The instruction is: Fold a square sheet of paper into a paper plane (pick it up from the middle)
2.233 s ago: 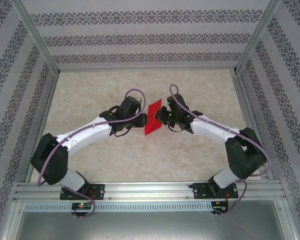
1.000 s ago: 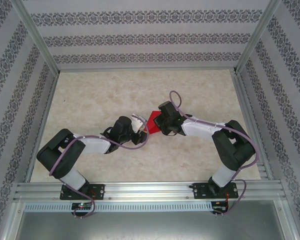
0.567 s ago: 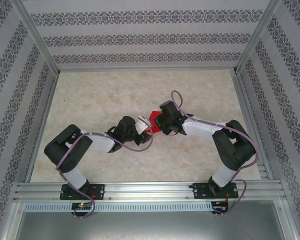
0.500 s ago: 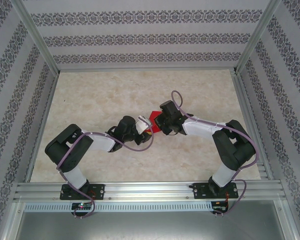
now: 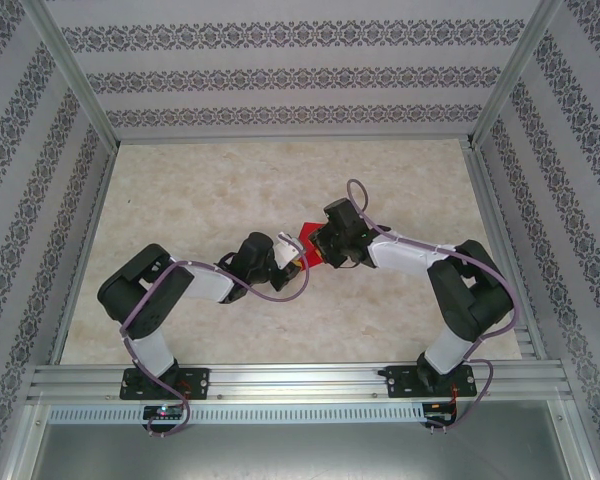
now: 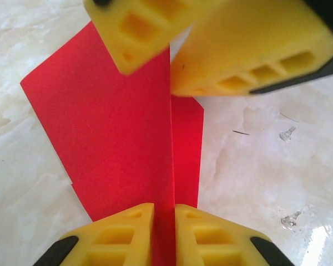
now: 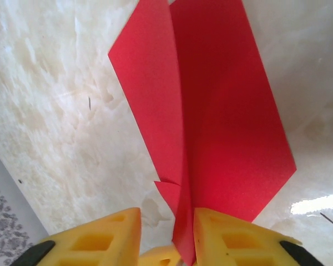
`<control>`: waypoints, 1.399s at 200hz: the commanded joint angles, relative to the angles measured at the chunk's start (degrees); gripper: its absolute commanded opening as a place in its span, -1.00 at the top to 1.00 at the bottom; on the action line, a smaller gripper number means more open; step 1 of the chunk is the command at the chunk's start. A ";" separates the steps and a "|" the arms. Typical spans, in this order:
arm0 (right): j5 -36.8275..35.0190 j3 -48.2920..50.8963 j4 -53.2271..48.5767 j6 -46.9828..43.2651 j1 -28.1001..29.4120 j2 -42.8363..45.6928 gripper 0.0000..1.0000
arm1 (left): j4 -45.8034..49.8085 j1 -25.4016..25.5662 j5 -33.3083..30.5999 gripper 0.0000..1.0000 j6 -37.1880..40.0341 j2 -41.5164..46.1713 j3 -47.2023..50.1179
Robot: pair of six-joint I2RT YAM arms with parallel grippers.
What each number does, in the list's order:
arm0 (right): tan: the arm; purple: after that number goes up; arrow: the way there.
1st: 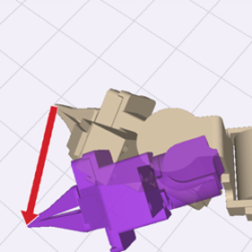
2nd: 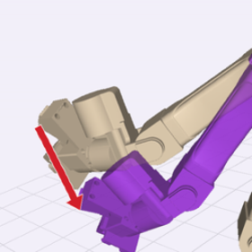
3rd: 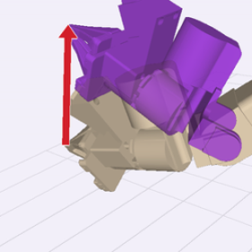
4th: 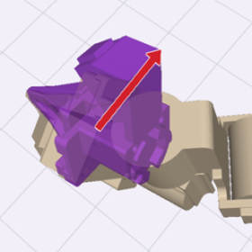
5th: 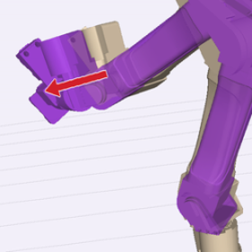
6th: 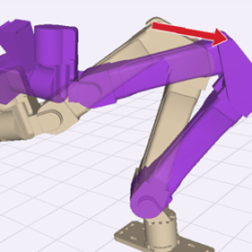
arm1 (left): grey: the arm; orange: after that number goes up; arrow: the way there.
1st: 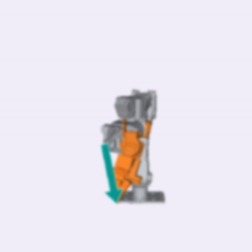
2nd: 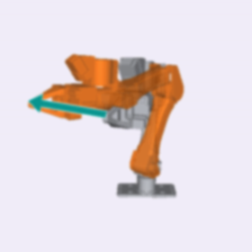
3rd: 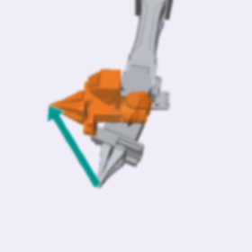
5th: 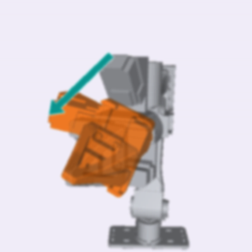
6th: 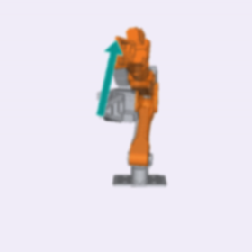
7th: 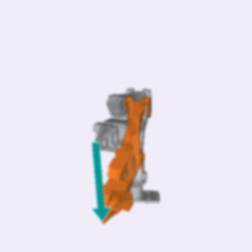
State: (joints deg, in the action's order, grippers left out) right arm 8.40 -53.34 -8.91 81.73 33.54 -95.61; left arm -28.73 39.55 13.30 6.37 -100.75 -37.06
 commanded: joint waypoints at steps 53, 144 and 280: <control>8.73 6.87 10.13 -19.26 -4.93 4.38 0.04 | -8.00 -0.24 1.40 0.75 -18.32 -1.51 1.57; 14.05 9.63 16.41 -29.53 -5.41 1.67 0.08 | -6.25 -2.52 8.08 0.81 -37.91 -1.69 0.60; 17.76 5.81 16.20 -34.86 -5.59 -5.41 0.11 | -8.23 -3.62 10.26 0.78 -50.30 -3.65 0.66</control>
State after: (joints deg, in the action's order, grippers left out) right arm 25.23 -45.60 6.17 49.19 28.23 -99.90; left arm -33.47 36.75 23.29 -41.52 -104.07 -36.27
